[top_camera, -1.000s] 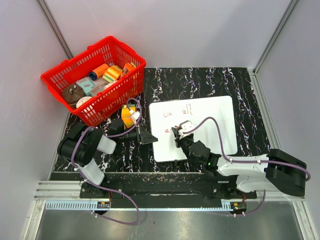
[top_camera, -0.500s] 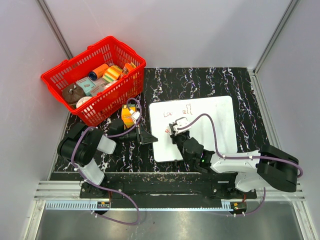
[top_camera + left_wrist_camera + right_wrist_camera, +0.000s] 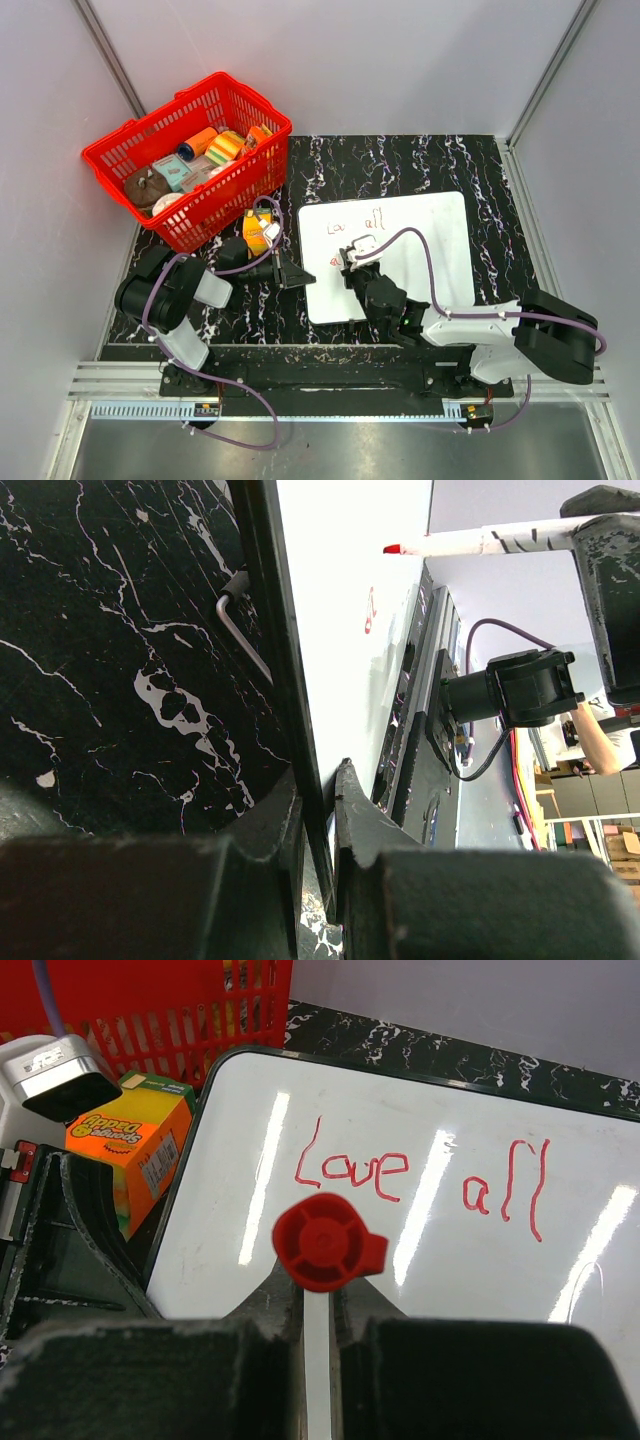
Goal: Write a sentence on the whiteboard
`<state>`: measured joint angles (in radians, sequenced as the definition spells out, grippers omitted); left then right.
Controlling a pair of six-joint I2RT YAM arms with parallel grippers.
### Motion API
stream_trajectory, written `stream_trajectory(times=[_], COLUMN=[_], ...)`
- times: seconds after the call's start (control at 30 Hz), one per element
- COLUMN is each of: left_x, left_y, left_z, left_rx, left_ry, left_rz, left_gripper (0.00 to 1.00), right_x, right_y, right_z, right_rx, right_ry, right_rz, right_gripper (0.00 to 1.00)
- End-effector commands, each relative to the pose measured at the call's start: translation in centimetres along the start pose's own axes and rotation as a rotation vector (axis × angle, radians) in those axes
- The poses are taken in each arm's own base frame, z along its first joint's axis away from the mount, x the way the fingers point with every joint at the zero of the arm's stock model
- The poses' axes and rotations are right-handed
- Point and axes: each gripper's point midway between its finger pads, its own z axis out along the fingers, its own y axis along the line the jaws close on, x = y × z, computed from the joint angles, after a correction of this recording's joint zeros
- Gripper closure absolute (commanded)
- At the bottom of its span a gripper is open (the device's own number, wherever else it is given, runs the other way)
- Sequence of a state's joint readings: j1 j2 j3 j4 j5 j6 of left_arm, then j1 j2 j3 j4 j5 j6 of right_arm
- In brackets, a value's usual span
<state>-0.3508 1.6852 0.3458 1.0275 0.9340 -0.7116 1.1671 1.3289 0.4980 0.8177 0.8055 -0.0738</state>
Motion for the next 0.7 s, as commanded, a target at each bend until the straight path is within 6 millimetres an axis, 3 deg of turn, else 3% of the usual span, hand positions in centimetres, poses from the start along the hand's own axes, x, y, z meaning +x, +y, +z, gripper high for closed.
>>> stream_trajectory(times=[0.0,0.67], left_x=[1.5,1.6], left_y=[3.5,3.4], left_z=[0.1,0.1], left_rx=[-0.127,-0.125], left_ry=[0.020,0.022], left_rz=[0.099,0.101], left_gripper=[1.00,1.00], right_x=[-0.9,0.9], right_y=[-0.8,-1.4], right_z=[-0.4,-1.0], right_rx=[0.038,0.059], right_ry=[-0.024,0.052], right_rz=[0.051,0.051], right_gripper=[1.00,1.00])
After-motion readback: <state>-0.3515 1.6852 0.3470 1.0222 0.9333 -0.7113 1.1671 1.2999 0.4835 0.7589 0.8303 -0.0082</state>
